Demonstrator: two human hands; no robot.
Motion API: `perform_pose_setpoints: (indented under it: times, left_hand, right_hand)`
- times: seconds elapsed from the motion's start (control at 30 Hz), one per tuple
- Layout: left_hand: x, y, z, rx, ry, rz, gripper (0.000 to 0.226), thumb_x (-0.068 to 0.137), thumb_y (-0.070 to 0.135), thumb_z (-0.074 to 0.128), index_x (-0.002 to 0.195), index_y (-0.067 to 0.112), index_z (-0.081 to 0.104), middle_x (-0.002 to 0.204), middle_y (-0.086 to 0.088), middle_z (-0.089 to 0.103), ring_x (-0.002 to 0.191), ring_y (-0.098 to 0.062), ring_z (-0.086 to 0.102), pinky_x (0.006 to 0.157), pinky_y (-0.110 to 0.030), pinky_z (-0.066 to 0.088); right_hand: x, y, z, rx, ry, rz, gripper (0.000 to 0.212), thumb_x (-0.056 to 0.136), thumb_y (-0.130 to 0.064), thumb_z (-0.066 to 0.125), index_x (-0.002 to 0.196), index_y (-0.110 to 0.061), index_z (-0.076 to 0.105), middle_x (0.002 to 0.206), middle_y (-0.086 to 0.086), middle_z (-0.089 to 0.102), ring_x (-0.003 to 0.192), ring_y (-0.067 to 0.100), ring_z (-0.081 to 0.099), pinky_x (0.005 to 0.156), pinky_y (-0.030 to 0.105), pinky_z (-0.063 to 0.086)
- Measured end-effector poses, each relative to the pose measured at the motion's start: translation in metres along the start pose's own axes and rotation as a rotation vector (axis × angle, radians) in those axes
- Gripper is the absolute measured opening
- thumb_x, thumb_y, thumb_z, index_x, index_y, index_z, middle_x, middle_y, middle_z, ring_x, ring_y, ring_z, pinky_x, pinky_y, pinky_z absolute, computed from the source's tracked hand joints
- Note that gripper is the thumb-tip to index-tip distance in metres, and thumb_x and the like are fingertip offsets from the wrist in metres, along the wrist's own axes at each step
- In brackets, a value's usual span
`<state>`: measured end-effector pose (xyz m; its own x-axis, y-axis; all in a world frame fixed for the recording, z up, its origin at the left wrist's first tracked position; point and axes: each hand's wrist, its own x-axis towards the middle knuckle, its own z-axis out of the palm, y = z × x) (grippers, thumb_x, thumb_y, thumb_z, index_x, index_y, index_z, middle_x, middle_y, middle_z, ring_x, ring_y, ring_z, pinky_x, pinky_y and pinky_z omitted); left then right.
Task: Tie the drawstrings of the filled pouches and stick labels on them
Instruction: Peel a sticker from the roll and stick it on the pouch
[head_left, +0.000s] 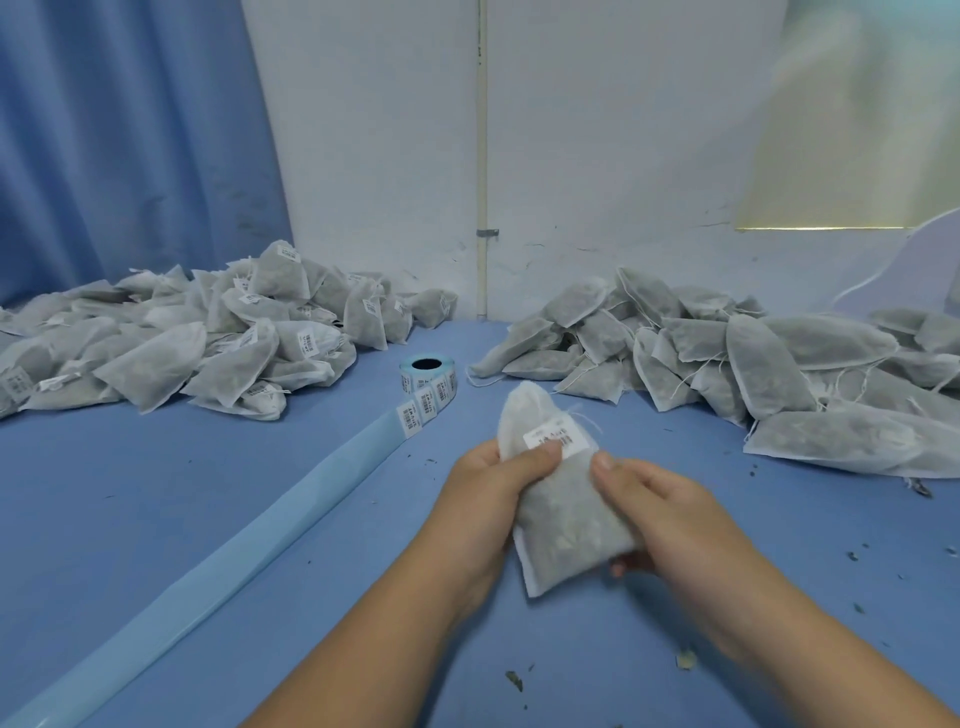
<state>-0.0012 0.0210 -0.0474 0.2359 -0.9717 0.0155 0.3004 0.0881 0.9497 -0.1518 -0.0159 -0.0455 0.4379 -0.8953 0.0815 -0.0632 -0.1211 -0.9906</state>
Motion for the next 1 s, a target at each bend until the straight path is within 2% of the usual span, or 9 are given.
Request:
perform_pose_setpoints:
  times: [0.1, 0.2, 0.3, 0.4, 0.53, 0.6, 0.7, 0.83, 1.0]
  left_hand:
    - [0.005, 0.003, -0.007, -0.007, 0.157, 0.027, 0.017, 0.095, 0.015, 0.058, 0.1, 0.002, 0.067, 0.085, -0.014, 0.074, 0.074, -0.024, 0.071, 0.06, -0.029, 0.055]
    - [0.011, 0.01, -0.018, -0.193, 0.218, -0.013, 0.029, 0.097, 0.029, 0.055, 0.1, 0.004, 0.068, 0.089, -0.018, 0.073, 0.078, -0.03, 0.07, 0.068, -0.035, 0.056]
    - [0.018, 0.023, -0.033, -0.551, 0.279, -0.029, 0.047, 0.099, 0.049, 0.042, 0.096, 0.009, 0.067, 0.089, -0.017, 0.071, 0.075, -0.03, 0.07, 0.065, -0.034, 0.055]
    - [0.025, 0.022, -0.048, -0.663, 0.369, 0.049, 0.054, 0.101, 0.05, 0.033, 0.115, 0.008, 0.065, 0.107, -0.019, 0.071, 0.08, -0.029, 0.066, 0.067, -0.033, 0.049]
    - [0.034, 0.015, -0.056, -0.611, 0.442, 0.062, 0.05, 0.098, 0.053, 0.039, 0.1, 0.011, 0.067, 0.076, -0.008, 0.068, 0.059, -0.019, 0.061, 0.058, -0.029, 0.041]
    - [0.037, 0.013, -0.056, -0.562, 0.46, 0.055, 0.053, 0.098, 0.055, 0.039, 0.1, 0.008, 0.065, 0.073, -0.007, 0.066, 0.055, -0.02, 0.061, 0.058, -0.03, 0.041]
    - [0.037, 0.011, -0.058, -0.527, 0.453, 0.054, 0.054, 0.098, 0.055, 0.04, 0.098, 0.007, 0.065, 0.07, -0.007, 0.065, 0.052, -0.02, 0.06, 0.056, -0.03, 0.041]
    - [0.043, 0.011, -0.058, -0.4, 0.451, 0.081, 0.049, 0.099, 0.05, 0.04, 0.09, 0.008, 0.065, 0.067, -0.004, 0.062, 0.052, -0.018, 0.055, 0.051, -0.026, 0.04]
    - [0.049, 0.001, -0.052, -0.184, 0.469, 0.108, 0.044, 0.102, 0.042, 0.041, 0.084, 0.01, 0.065, 0.06, 0.001, 0.059, 0.047, -0.013, 0.052, 0.046, -0.022, 0.039]
  right_hand:
    - [0.001, -0.001, 0.013, -0.052, -0.152, -0.058, 0.017, 0.084, -0.034, 0.068, 0.088, -0.018, 0.074, 0.08, 0.01, 0.073, 0.064, 0.021, 0.065, 0.058, 0.033, 0.053]
    - [0.016, -0.003, 0.031, -0.017, -0.161, -0.011, 0.011, 0.089, -0.013, 0.062, 0.087, -0.011, 0.073, 0.077, 0.016, 0.071, 0.061, 0.023, 0.062, 0.057, 0.033, 0.051]
    - [0.039, -0.015, 0.049, 0.11, -0.19, 0.069, 0.011, 0.086, -0.009, 0.058, 0.079, -0.007, 0.066, 0.063, 0.008, 0.06, 0.053, 0.016, 0.053, 0.049, 0.026, 0.045]
    - [0.069, -0.03, 0.077, 0.096, -0.241, 0.106, 0.01, 0.084, -0.01, 0.06, 0.075, -0.012, 0.064, 0.059, 0.003, 0.054, 0.047, 0.012, 0.047, 0.044, 0.023, 0.038]
    - [0.121, -0.073, 0.129, 0.377, -0.29, 0.104, 0.004, 0.086, 0.0, 0.061, 0.082, 0.001, 0.063, 0.066, 0.01, 0.059, 0.054, 0.015, 0.057, 0.05, 0.022, 0.051]
    - [0.153, -0.086, 0.14, 0.536, -0.175, 0.043, 0.007, 0.089, 0.005, 0.058, 0.086, 0.011, 0.06, 0.082, 0.017, 0.06, 0.077, 0.024, 0.067, 0.066, 0.016, 0.055]
    - [0.175, -0.072, 0.143, 0.63, -0.029, 0.084, 0.014, 0.094, 0.004, 0.049, 0.086, 0.015, 0.054, 0.086, 0.016, 0.048, 0.106, 0.036, 0.061, 0.065, 0.017, 0.047]
    - [0.159, -0.032, 0.135, 0.343, 0.0, 0.102, 0.014, 0.093, 0.003, 0.048, 0.103, 0.006, 0.058, 0.094, 0.018, 0.065, 0.074, 0.026, 0.069, 0.059, 0.026, 0.055]
    - [0.152, -0.005, 0.085, 0.157, -0.014, 0.071, 0.022, 0.089, 0.004, 0.046, 0.094, -0.004, 0.066, 0.082, 0.01, 0.071, 0.058, 0.019, 0.069, 0.049, 0.024, 0.052]
